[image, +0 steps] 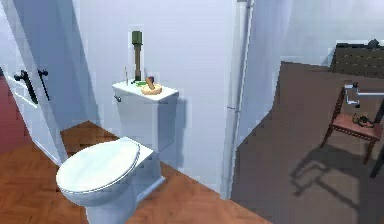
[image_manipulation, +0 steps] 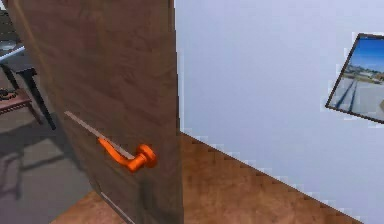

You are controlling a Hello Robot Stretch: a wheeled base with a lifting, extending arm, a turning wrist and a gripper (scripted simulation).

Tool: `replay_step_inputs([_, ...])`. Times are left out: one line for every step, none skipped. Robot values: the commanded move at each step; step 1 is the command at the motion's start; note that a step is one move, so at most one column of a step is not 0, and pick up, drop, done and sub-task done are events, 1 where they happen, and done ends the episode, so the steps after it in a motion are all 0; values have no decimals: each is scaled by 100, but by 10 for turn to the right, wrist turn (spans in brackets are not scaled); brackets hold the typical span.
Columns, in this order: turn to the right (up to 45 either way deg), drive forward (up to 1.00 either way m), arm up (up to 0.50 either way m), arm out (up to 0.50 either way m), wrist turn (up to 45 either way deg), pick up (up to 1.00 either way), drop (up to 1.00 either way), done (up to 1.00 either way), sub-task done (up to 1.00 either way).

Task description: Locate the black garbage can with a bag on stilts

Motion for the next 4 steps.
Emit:
replay_step_inputs([120,0,0,0,0,0,0,0,0])
replay_step_inputs([0,25,0,0,0,0,0,0,0])
replay_step_inputs([90,0,0,0,0,0,0,0,0])
replay_step_inputs([0,70,0,0,0,0,0,0,0])
